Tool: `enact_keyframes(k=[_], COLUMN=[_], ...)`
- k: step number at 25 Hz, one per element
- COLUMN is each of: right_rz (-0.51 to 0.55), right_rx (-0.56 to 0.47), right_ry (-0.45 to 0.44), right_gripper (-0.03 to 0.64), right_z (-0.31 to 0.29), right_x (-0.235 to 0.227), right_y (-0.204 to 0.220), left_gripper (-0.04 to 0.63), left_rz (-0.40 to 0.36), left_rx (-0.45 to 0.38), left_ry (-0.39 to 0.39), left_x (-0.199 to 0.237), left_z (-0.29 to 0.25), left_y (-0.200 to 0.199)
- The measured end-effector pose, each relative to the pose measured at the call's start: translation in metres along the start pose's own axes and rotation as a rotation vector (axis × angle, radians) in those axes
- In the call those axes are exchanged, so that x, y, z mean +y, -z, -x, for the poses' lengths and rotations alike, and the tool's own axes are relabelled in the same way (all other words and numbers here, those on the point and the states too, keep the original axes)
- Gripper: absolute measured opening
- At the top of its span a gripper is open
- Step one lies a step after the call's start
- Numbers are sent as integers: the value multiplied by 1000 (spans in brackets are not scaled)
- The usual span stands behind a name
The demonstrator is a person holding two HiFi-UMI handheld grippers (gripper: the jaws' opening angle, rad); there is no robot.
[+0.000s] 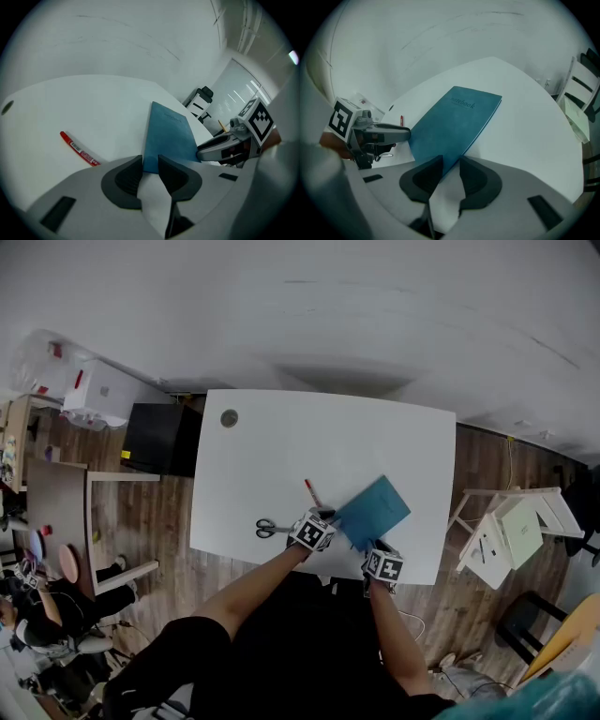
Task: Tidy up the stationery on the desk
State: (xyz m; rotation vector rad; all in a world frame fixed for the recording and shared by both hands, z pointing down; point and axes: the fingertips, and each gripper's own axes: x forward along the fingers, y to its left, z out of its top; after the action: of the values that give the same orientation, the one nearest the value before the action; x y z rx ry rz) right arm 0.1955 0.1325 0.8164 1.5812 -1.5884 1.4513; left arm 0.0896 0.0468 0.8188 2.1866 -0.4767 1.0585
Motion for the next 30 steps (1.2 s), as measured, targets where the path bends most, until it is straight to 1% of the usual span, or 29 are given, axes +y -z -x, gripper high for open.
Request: enact_keyframes(k=[3,5,13,16,19,23,25,26,28,30], right_rz=[47,65,87,102,124,229,280,288,272,247], right_rx=[-18,-29,-67,-69,-98,-165,-150,-132,-98,-85], right_ry=[31,37,47,49,53,69,85,87,80,66], right_gripper=[121,121,122,123,123,128,147,154,172,174], right_z=[1,-1,-17,-25,-20,-11,-11,-14,-19,-24], right_x=[-3,-7,-10,-8,-4,5,7,7,5,5], right_y=[-9,-20,-78,-89,-96,-102,-97,-92,-84,-81], left_gripper=[112,112,112,112,112,112,112,112,110,110], left_rz=[21,10,13,18,29,46,42,39,30,6], left_rx=[6,12,59,63,35,-8,-7,-3,2,13], left_ry=[25,39,96,100,97,79,77,82,91,69], left_x=[0,-2,-2,0,3,13,13,10,5,5], left_z=[-3,-4,-5,-2,4,11,10,9,5,-2], left_y=[7,7,13,12,9,0,-3,-5,-12,-19])
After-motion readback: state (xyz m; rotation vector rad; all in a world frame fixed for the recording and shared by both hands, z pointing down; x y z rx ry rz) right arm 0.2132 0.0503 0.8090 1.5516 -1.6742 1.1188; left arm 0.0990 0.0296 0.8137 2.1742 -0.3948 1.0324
